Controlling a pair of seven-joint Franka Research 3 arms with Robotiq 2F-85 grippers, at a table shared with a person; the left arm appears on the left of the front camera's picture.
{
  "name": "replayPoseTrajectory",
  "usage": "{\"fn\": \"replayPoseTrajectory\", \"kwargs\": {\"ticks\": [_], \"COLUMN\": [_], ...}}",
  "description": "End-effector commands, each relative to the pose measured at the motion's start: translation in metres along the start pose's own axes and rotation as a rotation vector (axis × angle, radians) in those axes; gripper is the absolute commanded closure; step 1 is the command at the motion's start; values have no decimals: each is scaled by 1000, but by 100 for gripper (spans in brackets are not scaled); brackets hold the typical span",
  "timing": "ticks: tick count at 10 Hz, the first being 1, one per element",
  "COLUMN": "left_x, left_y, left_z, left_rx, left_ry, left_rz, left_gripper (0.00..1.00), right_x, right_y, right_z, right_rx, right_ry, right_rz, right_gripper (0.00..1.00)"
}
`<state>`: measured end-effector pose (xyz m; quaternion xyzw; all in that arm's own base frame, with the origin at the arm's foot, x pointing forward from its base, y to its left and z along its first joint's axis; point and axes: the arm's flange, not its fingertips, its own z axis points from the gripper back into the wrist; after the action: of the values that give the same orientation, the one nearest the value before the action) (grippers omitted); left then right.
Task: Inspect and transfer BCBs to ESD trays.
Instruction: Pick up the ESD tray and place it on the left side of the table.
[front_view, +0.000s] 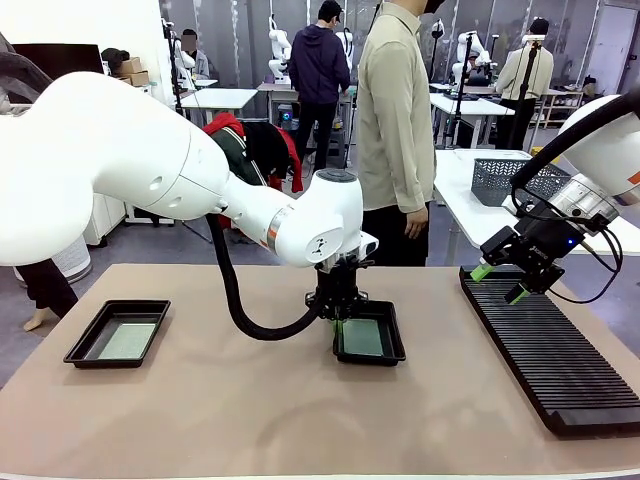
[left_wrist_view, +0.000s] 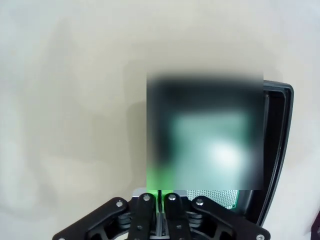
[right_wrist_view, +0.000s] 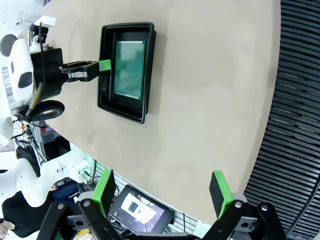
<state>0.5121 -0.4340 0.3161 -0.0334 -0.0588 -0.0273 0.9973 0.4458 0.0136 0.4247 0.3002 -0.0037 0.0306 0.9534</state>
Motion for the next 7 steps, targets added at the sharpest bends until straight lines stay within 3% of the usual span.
{"fn": "replayPoseTrajectory", "kwargs": {"ticks": [1,7], "left_x": [-2,-5], "left_y": [28,71], "left_z": [5,10], "left_rx": [-94,-243], "left_ry": [26,7], "left_rz": [-6,-3], "left_gripper": [97,97], "right_x": [1,1], "right_y": [1,1], "right_z": [-1,-1], "right_rx": [-2,-2], "right_ry": [-10,-10], "right_rz": [-17,-17], "right_gripper": [0,0]}}
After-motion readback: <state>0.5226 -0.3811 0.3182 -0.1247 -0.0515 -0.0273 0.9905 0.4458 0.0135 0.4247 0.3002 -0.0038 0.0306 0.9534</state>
